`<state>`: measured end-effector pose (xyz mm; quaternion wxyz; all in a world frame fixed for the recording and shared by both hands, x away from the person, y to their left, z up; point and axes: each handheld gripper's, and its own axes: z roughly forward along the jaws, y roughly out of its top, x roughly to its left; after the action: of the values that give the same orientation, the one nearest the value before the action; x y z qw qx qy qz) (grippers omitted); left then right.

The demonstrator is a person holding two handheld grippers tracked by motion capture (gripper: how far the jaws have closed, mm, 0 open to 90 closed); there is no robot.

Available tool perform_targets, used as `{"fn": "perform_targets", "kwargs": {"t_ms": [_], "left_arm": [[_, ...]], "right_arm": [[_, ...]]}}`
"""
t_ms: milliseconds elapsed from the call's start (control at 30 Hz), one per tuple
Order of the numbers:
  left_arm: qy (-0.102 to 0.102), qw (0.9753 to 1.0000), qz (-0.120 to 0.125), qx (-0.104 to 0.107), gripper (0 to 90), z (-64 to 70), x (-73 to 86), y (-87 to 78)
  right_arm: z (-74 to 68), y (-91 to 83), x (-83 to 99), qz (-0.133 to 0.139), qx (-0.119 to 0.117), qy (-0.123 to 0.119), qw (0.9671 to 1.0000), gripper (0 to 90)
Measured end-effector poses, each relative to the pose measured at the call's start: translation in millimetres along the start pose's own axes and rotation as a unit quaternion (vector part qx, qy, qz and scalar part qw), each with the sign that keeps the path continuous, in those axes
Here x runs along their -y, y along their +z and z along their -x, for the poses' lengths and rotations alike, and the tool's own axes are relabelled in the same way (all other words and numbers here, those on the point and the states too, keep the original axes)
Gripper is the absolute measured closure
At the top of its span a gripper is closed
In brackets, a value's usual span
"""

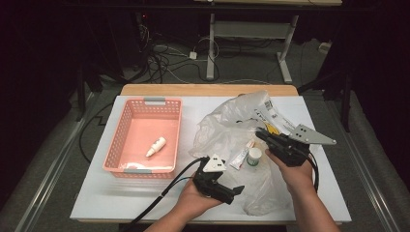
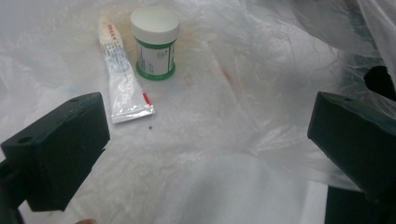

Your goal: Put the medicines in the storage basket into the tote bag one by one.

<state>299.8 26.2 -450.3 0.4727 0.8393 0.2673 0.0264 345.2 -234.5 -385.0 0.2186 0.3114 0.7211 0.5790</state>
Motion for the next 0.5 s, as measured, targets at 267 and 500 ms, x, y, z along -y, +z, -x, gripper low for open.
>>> {"fn": "perform_targets", "kwargs": {"t_ms": [267, 500], "left_arm": [[-0.002, 1.0000, 0.002, 0.000, 0.0, -0.8, 7.4, -31.6], [-0.015, 0.9998, 0.004, -0.008, 0.0, -6.4, 15.3, -58.0]], "right_arm": [[-0.9, -0.7, -0.2, -0.001, 0.002, 0.001, 1.0000, 90.0], [-0.4, 0.4, 0.7, -0.003, 0.001, -0.001, 1.0000, 90.0]]}}
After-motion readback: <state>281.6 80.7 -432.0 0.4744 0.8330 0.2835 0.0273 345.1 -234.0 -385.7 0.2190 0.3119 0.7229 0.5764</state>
